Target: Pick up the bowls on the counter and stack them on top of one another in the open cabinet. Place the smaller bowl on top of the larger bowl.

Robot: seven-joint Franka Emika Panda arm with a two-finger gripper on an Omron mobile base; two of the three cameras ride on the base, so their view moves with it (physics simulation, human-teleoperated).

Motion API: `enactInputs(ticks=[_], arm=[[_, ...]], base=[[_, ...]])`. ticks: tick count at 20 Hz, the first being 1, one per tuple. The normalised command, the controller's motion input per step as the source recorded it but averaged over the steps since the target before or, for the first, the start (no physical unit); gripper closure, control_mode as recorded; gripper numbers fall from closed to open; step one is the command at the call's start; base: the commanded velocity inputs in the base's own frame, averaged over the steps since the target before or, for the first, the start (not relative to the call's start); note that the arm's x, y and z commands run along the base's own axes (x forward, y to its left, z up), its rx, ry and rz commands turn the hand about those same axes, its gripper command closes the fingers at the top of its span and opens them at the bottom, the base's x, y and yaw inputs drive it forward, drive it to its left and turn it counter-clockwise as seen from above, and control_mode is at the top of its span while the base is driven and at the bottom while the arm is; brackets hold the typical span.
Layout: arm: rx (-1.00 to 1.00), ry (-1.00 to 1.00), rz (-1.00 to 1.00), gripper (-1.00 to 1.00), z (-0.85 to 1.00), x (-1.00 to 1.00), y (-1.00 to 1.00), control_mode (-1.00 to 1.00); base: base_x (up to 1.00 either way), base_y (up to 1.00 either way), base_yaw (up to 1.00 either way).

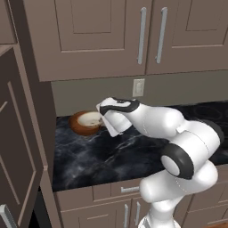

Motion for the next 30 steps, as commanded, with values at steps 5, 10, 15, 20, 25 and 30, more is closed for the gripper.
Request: enactInputs(ticks=[5, 10, 15, 20, 25, 30], arm=[[-0.03, -0.02, 0.0, 1.0, -0.13, 0.13, 0.0, -1.0], [-0.03, -0.01, 0.0, 1.0, -0.11, 0.15, 0.04, -1.0], [-0.03, -0.02, 0.0, 1.0, -0.11, 0.2, 0.1, -1.0], [-0.04, -0.04, 0.0, 1.0, -0.11, 0.14, 0.15, -1.0], [-0.03, -0.04, 0.0, 1.0, -0.09, 0.08, 0.1, -1.0], [-0.02, -0.06, 0.0, 1.0, -0.12, 0.14, 0.05, -1.0]], base=[[0.0, 0.0, 0.0], [0.0, 0.0, 0.0], [0.0, 0.0, 0.0], [0.0, 0.0, 0.0], [0.0, 0.0, 0.0], [0.0, 0.0, 0.0]])
